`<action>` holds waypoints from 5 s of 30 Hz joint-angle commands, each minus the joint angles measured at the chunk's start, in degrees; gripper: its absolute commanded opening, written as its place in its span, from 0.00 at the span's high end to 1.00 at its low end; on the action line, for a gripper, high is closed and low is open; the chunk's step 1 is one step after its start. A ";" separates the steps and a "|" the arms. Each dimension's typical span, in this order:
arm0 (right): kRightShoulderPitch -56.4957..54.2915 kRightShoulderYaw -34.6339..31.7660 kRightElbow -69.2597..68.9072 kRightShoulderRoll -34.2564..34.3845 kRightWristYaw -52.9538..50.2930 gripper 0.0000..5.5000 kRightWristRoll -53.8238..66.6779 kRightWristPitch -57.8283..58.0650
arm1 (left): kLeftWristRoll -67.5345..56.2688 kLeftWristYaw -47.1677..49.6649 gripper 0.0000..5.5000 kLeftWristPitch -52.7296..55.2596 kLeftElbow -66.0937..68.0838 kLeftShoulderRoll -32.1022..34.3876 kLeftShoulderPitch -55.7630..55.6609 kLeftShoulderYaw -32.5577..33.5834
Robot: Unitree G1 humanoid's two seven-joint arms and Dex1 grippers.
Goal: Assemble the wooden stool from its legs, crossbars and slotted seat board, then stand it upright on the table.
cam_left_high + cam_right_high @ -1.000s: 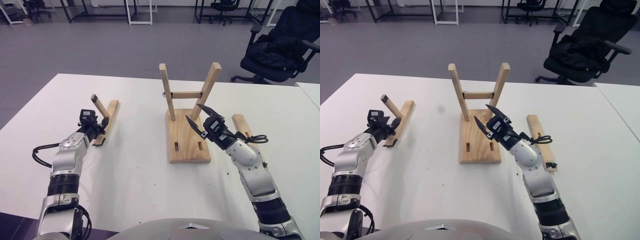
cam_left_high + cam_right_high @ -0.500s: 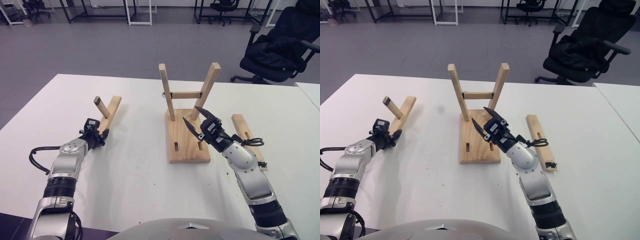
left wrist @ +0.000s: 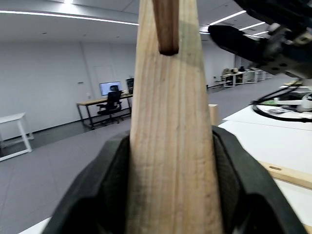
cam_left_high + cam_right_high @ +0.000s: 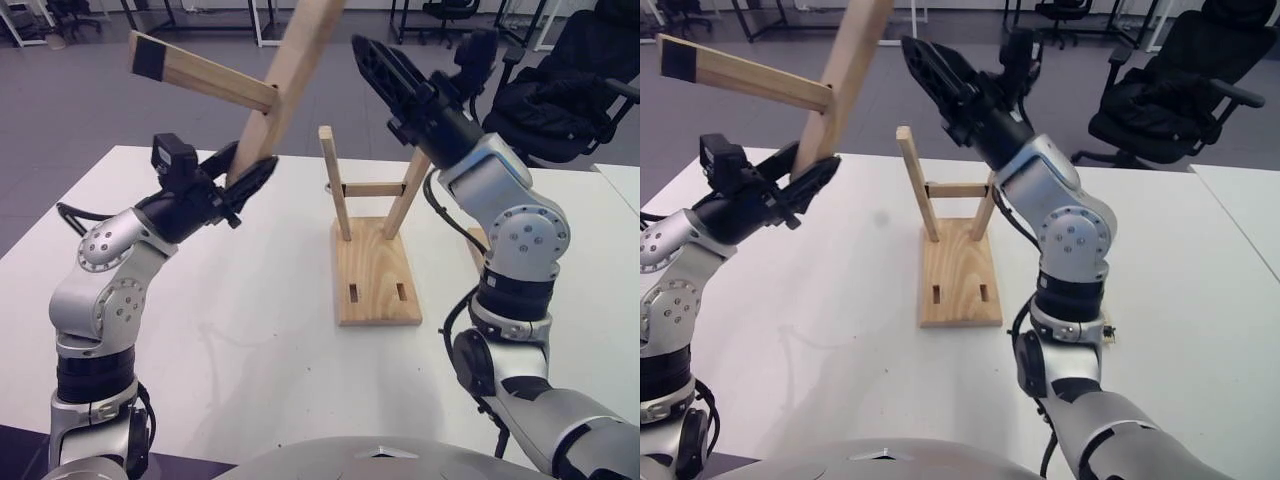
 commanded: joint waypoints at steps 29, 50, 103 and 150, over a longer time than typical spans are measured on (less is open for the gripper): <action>47.79 -15.35 -26.19 -14.32 -31.72 0.81 21.96 -3.04 | 12.71 -1.59 0.25 -2.29 -4.22 1.17 13.58 -11.79; 50.69 7.97 -28.18 -22.28 -28.21 0.81 -13.11 1.13 | 18.36 -3.20 0.18 -5.48 -0.57 1.22 12.44 -13.85; 53.98 4.78 -21.38 -22.24 -23.29 0.81 -13.20 6.71 | 19.00 5.03 0.18 -1.09 -7.45 -3.88 11.01 -12.33; 50.38 8.38 -17.49 -21.38 -13.51 0.81 -14.28 4.37 | 20.22 5.97 0.18 -1.83 -5.46 -3.80 9.89 -12.92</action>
